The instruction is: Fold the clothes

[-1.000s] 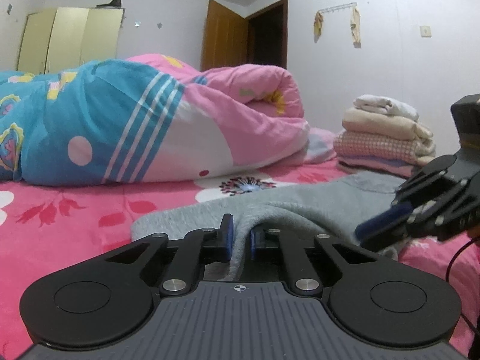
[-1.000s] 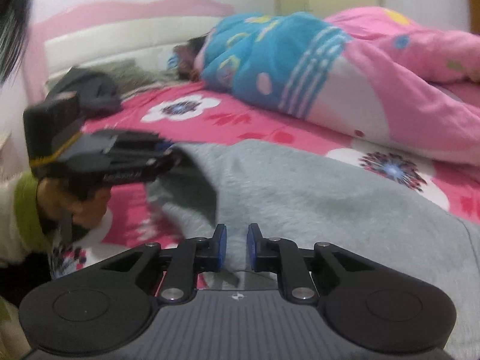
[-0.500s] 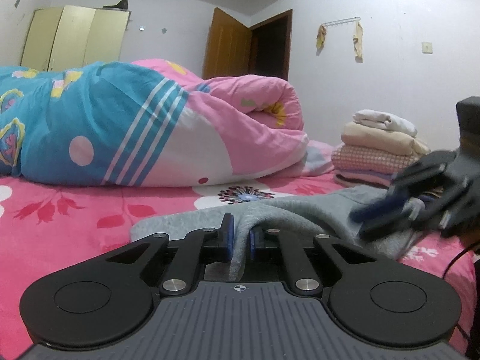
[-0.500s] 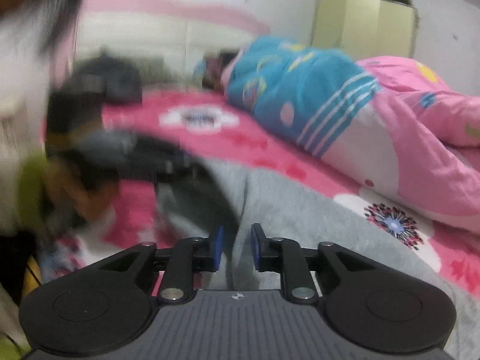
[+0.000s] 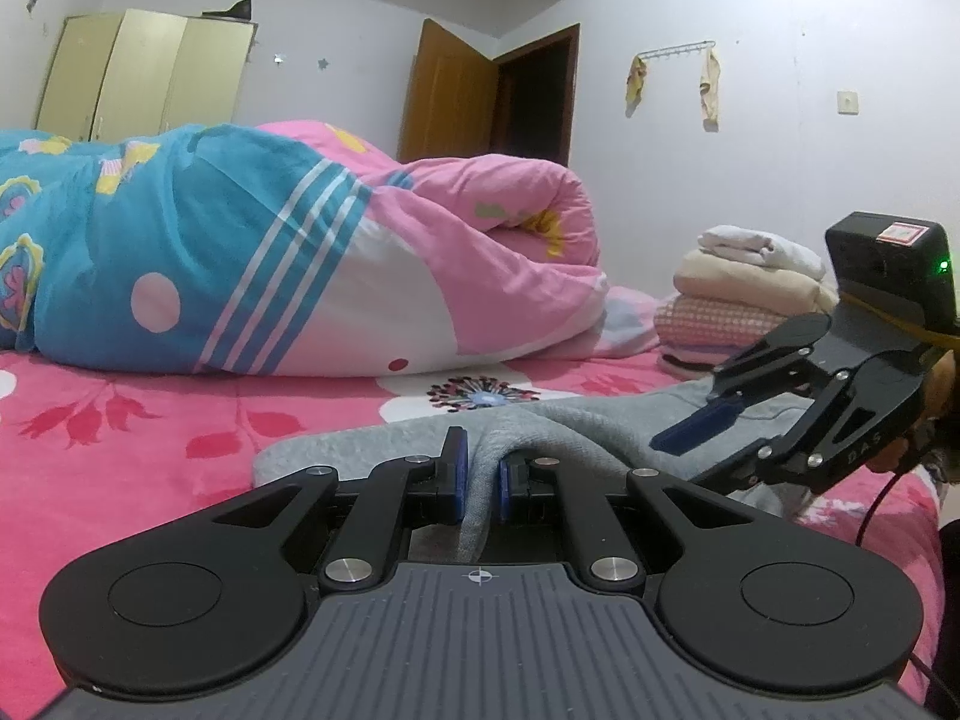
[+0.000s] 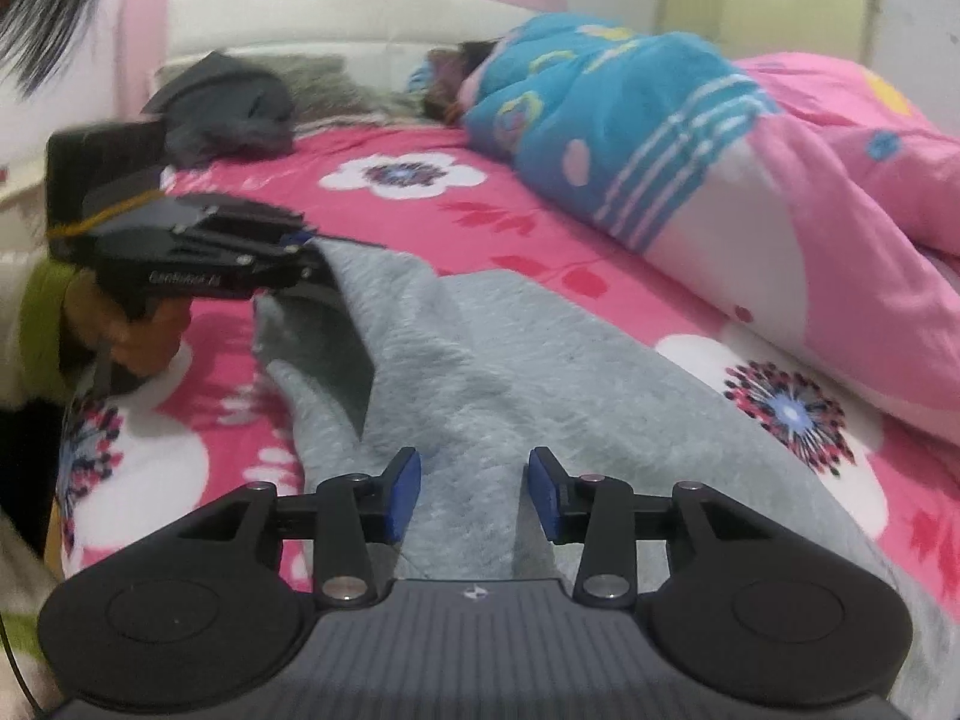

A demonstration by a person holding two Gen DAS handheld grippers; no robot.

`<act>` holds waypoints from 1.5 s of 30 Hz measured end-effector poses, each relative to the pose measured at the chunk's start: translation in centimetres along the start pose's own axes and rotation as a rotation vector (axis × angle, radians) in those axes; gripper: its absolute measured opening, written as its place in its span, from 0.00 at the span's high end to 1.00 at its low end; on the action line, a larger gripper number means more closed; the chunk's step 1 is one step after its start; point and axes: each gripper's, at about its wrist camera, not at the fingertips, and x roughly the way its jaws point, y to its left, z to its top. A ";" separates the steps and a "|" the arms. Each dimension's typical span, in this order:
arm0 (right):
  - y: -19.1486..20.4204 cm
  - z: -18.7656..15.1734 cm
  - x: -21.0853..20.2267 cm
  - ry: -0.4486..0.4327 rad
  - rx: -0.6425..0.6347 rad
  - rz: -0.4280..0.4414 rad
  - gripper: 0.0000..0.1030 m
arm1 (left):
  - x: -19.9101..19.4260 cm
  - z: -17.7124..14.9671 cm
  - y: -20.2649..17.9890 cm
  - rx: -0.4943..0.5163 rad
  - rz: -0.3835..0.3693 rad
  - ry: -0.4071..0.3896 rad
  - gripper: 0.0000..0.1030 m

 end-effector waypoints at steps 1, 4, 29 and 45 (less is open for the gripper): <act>0.0 0.1 0.3 0.009 -0.020 0.009 0.59 | 0.0 0.0 0.0 0.000 -0.001 0.000 0.92; 0.3 0.5 1.0 0.024 -0.070 0.025 0.59 | 0.0 0.0 -0.1 0.003 -0.004 -0.001 0.92; 11.0 -0.8 5.1 -0.001 -0.362 -0.721 0.93 | -1.0 -0.2 0.0 0.010 0.016 0.014 0.71; 9.2 -0.1 3.8 -0.036 -0.206 -0.617 0.93 | -5.9 -2.8 -7.3 0.213 0.058 0.000 0.71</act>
